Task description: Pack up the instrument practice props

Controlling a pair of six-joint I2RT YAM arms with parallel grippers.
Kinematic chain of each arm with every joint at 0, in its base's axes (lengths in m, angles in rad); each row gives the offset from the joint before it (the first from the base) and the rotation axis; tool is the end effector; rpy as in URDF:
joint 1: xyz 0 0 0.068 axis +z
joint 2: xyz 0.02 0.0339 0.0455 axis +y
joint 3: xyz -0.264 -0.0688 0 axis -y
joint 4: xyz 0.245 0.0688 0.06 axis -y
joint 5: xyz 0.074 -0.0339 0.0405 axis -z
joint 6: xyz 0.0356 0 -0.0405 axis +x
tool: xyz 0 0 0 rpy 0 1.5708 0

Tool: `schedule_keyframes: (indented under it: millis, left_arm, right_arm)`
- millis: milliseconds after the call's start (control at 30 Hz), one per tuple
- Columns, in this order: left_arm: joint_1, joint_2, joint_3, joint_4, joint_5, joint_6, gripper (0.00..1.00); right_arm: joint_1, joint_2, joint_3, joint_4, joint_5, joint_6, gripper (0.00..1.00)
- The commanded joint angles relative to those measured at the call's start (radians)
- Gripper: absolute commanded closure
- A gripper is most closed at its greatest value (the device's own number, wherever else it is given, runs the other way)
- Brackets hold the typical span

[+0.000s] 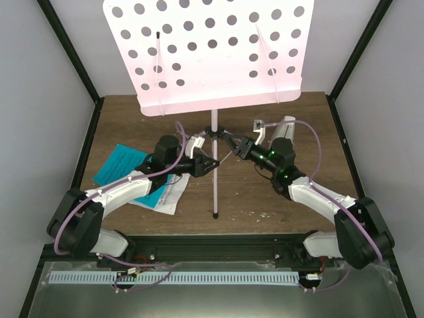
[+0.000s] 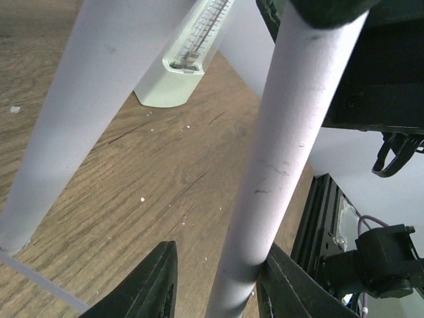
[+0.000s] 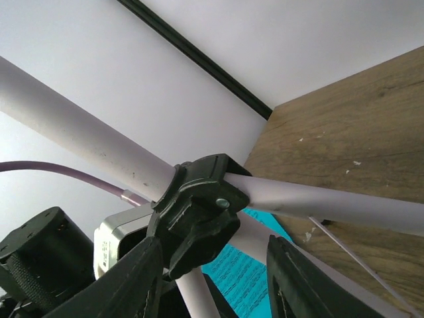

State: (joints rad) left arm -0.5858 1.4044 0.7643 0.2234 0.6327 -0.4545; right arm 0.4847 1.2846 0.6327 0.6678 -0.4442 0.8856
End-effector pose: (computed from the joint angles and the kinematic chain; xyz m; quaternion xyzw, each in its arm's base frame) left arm 0.2405 -0.1848 0.2341 0.2216 0.7836 -0.4839 0.3203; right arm 0.2431 0.1453 0.2675 -0.0176 0.7018 0.5596 0.4405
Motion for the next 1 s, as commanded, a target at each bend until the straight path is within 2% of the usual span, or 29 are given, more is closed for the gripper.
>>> schedule_keyframes:
  millis: [0, 167, 233, 400, 500, 633, 833, 967]
  left_arm:
    - [-0.006, 0.035, 0.013, 0.016, -0.017, -0.011, 0.68]
    - [-0.009, 0.04, 0.016, 0.019, -0.019, -0.017, 0.76]
    - [-0.011, 0.038, 0.017, 0.019, -0.017, -0.019, 0.83]
    - [-0.014, 0.034, 0.019, 0.005, -0.019, -0.021, 0.93]
    - [-0.013, 0.032, 0.021, -0.003, -0.023, -0.021, 0.96]
    - [-0.014, 0.031, 0.028, -0.008, -0.027, -0.028, 1.0]
    - [-0.014, 0.023, 0.036, -0.03, -0.03, -0.029, 1.0]
    - [-0.015, 0.013, 0.04, -0.049, -0.036, -0.021, 1.0]
  right_arm:
    - [-0.01, 0.041, 0.044, 0.058, -0.076, 0.045, 0.56]
    - [-0.01, 0.065, 0.041, 0.131, -0.119, 0.053, 0.8]
    - [-0.01, 0.056, 0.029, 0.135, -0.111, 0.027, 0.88]
    - [-0.009, 0.032, -0.002, 0.134, -0.114, -0.14, 0.98]
    - [-0.008, 0.026, -0.011, 0.142, -0.143, -0.321, 0.99]
    - [0.011, 0.015, -0.022, 0.109, -0.072, -0.668, 0.99]
    - [0.058, 0.058, 0.059, -0.008, 0.101, -1.206, 0.99]
    - [0.087, 0.104, 0.091, -0.009, 0.263, -1.474, 0.99]
